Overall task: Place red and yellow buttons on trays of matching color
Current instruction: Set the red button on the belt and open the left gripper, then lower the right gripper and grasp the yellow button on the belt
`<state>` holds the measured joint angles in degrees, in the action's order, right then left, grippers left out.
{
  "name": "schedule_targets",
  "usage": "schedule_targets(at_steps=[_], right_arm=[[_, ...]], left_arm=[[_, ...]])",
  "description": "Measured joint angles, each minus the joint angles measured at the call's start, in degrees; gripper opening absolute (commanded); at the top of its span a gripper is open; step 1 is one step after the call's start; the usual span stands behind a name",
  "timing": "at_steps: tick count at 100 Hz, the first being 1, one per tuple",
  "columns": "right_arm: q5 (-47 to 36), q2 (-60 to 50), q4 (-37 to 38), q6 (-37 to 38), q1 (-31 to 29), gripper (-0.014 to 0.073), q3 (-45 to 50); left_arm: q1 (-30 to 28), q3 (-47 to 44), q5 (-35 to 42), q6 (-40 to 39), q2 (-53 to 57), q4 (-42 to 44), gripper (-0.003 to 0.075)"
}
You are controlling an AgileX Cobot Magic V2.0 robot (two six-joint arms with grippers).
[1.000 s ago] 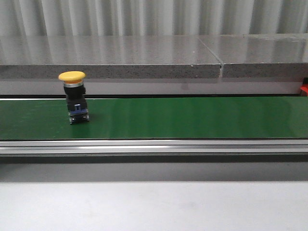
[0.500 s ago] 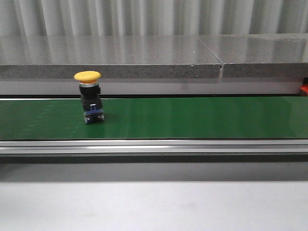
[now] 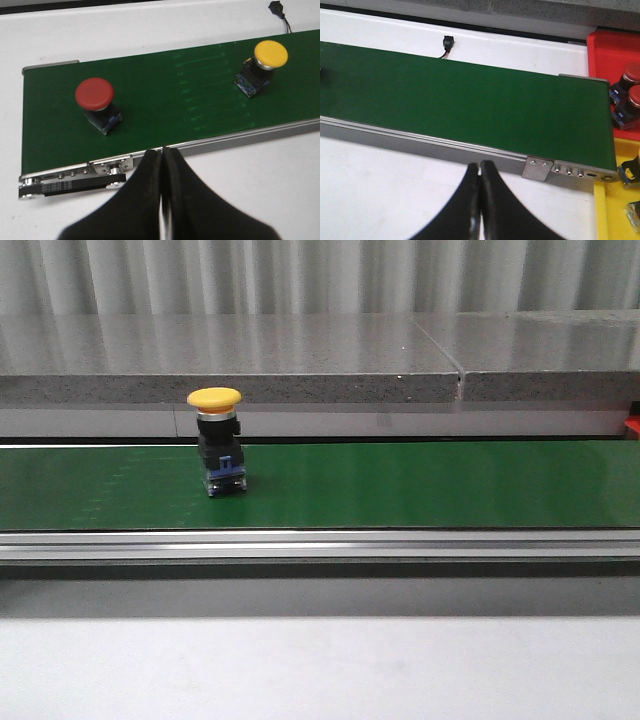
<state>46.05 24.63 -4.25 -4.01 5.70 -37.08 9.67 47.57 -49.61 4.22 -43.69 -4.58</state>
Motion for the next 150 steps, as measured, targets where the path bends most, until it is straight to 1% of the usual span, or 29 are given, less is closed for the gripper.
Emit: schedule_targets(at_steps=[16,33,54,75,89,114,119,124,131,136,138,139,143,150], right_arm=[[-1.2,0.0,0.0,0.0,0.0,-0.0069,0.0],[-1.4,0.0,0.0,0.0,0.0,-0.0069,0.0],[-1.5,0.0,0.0,0.0,0.0,-0.0069,0.0],[-2.6,0.2,-1.1,0.0,0.3,-0.0069,-0.1],[-1.2,4.5,-1.5,0.0,3.1,-0.0069,-2.3],[1.4,17.9,-1.6,0.0,9.7,-0.0055,-9.8],[2.1,20.8,-1.7,0.0,10.4,-0.0021,-11.6],[2.6,23.6,-1.8,0.0,11.1,0.0040,-13.3],[3.2,27.5,-2.0,0.0,12.2,0.0174,-15.6],[3.6,30.6,-2.0,0.0,13.1,0.0307,-17.1],[3.9,31.4,-2.0,0.0,13.5,0.0340,-17.7],[4.0,32.0,-2.1,0.0,13.6,0.0374,-17.9],[4.3,34.0,-2.1,0.0,14.4,0.0467,-19.2],[5.1,37.0,-2.2,0.0,15.8,0.0574,-21.6]], left_arm=[[0.0,-7.0,0.8,0.0,8.4,0.0,-0.0021],[0.0,-11.8,0.8,0.0,15.9,0.0,-0.0021],[0.0,-14.0,0.8,0.0,22.4,-0.2,-0.0021],[0.0,-14.0,0.8,0.0,24.1,-0.2,-0.0021],[0.0,-14.0,0.8,0.0,24.1,-0.2,-0.0021],[0.0,-14.0,0.8,0.0,24.1,-0.2,-0.0021],[0.0,-14.0,0.8,0.0,24.1,-0.2,-0.0021],[0.0,-14.0,0.8,0.0,24.1,-0.2,-0.0021],[0.0,-14.0,0.8,0.0,24.1,-0.2,-0.0021],[0.0,-14.0,0.8,0.0,24.1,-0.2,-0.0021],[0.0,-14.0,0.8,0.0,24.1,-0.2,-0.0021],[0.0,-14.0,0.8,0.0,24.1,-0.2,-0.0021],[0.0,-14.0,0.8,0.0,24.1,-0.2,-0.0021],[0.0,-14.0,0.8,0.0,24.1,-0.2,-0.0021]])
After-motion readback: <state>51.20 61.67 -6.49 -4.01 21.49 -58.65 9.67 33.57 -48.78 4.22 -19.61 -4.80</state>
